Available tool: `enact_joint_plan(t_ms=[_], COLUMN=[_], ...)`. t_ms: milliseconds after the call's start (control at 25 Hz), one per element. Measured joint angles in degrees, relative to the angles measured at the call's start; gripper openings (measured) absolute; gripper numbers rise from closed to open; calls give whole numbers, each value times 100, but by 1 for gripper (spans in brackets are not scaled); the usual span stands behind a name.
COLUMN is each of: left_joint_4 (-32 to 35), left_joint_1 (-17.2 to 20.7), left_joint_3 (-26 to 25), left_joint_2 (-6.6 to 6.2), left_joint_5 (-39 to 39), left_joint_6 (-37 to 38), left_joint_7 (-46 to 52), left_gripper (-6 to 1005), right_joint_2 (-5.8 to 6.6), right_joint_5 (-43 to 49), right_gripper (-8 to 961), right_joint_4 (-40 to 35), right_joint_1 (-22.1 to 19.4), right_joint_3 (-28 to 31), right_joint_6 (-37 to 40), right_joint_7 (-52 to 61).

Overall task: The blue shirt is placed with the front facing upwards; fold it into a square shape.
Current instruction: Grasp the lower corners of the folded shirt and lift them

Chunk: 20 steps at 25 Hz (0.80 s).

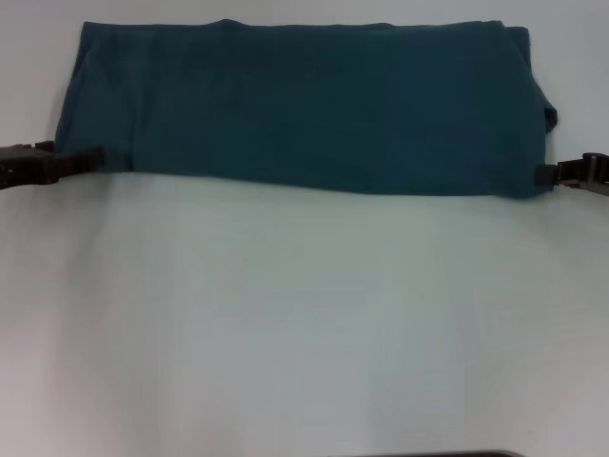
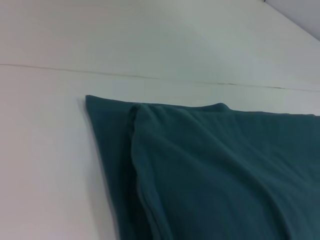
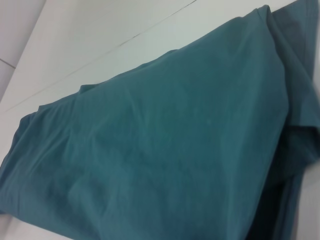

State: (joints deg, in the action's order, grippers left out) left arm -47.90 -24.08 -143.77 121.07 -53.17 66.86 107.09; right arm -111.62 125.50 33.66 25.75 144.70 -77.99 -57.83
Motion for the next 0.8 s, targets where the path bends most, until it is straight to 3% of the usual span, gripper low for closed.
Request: enact_joint_plan(t_ms=[440,680,800], left_joint_4=[-89,-22,-14], left_joint_1=[2,-3,-2], left_joint_3=[67,67,75], left_joint_2=[35,-7,-8], left_joint_5=[-1,1,3], left_joint_6=[-27,-148,-164], left_joint_7=[28,126,127], left_gripper=[789,766,667], right_joint_2=[-13,-16,-16], right_joint_5=[0,0,0], right_gripper=[26,27,28], right_joint_4=[0,0,0], right_joint_1=[-6,-9,-9], right_joint_3=[6,6,6], right_joint_6=[-18,-23,-23], right_joint_7=[0,-2,-6])
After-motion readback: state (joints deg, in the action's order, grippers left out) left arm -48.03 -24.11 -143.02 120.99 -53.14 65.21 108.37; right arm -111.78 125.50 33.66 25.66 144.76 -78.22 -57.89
